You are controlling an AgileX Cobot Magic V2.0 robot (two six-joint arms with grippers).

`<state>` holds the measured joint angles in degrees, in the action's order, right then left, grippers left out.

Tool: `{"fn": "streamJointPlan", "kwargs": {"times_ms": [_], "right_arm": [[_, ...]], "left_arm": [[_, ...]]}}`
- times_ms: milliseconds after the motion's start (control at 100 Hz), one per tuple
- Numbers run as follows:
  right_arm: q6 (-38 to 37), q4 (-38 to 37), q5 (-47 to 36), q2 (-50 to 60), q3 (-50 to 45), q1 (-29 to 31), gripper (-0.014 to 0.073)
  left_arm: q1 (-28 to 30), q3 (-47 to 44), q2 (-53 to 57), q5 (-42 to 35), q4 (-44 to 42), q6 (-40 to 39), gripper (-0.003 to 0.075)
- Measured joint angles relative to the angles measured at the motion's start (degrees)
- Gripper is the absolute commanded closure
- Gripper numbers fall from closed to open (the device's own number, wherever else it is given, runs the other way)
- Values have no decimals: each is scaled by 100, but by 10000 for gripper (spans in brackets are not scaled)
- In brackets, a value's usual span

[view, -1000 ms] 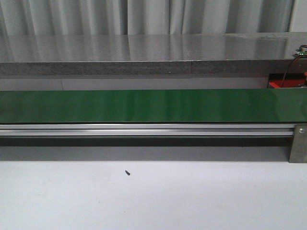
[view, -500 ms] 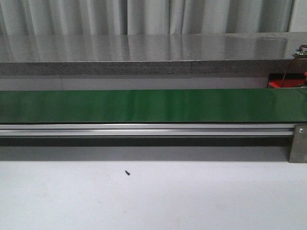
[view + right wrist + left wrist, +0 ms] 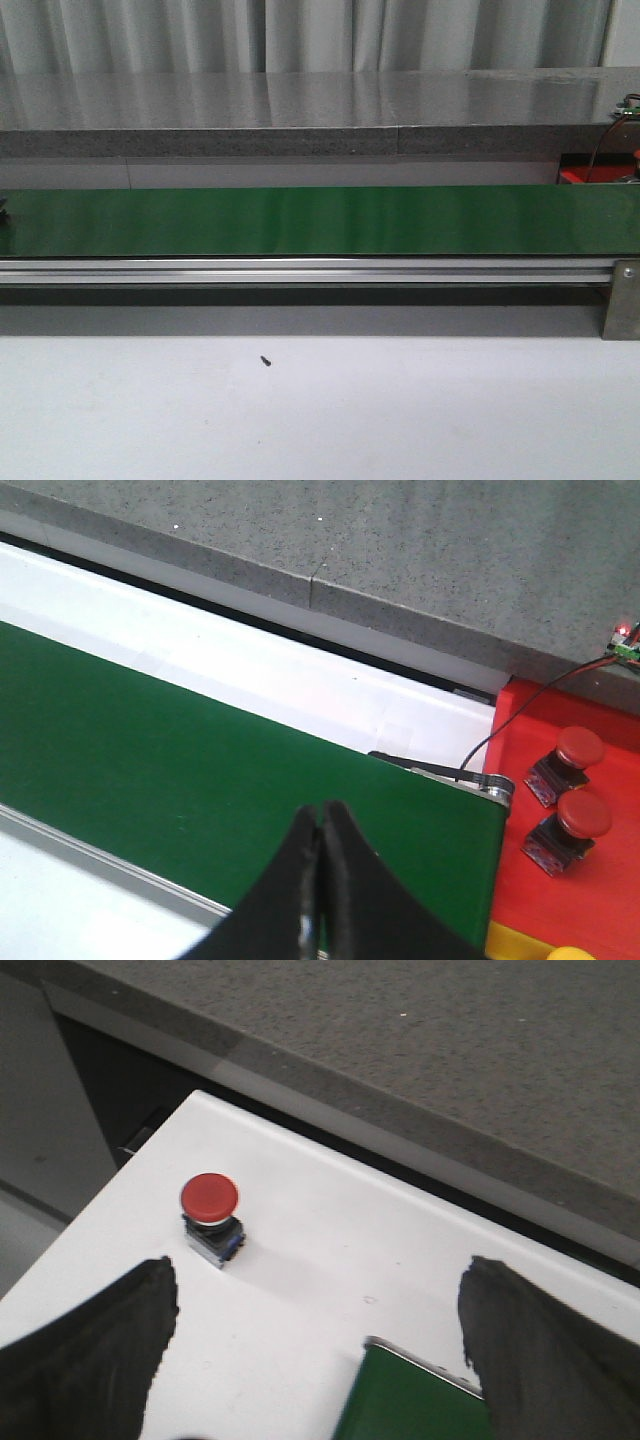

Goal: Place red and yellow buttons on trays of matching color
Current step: 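Lower the left gripper onto the second red button and grasp it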

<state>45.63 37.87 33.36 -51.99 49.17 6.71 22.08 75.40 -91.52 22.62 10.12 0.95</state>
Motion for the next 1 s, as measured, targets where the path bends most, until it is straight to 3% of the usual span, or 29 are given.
{"fn": "streamJointPlan", "kwargs": {"times_ms": [550, 1000], "right_arm": [[0, 0, 0, 0, 0, 0, 662], [0, 0, 0, 0, 0, 0, 662]], "left_arm": [[271, 2288, -2508, 946, -10, 135, 152], [271, 2654, -3398, 760, -135, 135, 152]]}}
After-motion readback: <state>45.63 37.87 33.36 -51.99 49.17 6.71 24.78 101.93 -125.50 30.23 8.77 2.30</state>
